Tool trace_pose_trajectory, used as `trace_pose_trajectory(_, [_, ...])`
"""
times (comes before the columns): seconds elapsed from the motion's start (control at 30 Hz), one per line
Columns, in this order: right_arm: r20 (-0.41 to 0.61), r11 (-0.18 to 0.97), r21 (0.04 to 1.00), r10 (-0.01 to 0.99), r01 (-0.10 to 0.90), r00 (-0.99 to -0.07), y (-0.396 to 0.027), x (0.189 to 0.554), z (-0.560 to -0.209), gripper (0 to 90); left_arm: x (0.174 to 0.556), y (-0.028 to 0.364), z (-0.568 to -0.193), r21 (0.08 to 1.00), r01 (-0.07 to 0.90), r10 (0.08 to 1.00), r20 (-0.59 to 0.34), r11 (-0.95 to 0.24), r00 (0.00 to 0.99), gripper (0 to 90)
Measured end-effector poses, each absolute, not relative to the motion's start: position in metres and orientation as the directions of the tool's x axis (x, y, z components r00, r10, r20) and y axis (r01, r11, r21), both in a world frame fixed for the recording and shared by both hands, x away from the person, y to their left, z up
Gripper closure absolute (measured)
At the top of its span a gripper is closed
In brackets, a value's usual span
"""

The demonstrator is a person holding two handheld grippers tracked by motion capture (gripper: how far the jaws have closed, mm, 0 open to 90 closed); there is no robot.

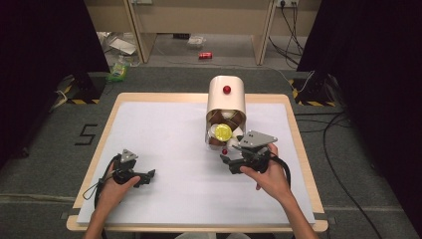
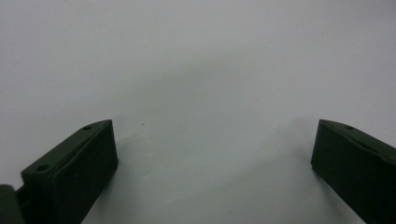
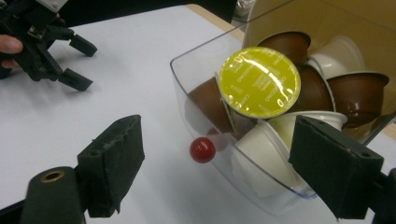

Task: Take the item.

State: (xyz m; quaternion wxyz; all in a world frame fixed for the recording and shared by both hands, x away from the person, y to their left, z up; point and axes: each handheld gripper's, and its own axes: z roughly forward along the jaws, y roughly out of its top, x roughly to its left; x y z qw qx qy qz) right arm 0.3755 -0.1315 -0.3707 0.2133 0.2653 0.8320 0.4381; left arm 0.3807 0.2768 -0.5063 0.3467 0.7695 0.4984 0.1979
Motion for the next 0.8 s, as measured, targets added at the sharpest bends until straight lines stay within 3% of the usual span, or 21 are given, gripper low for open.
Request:
trace_pose_trajectory(0.33, [-0.102,0.447,0.855,0.641,0.262,-0.761,-0.12,0.39,-0.364,15.5,0.381,0.277,-0.506,0.731,0.63,0.905,-0.041,-0.263,0.424,0.0])
trace_pose_trajectory(0.8, [-0.085,0.406,0.866,0.693,0.291,-0.716,-0.115,0.413,-0.36,25.8,0.381,0.277,-0.506,0.731,0.63,0.905,-0.04,-0.263,0.424,0.0])
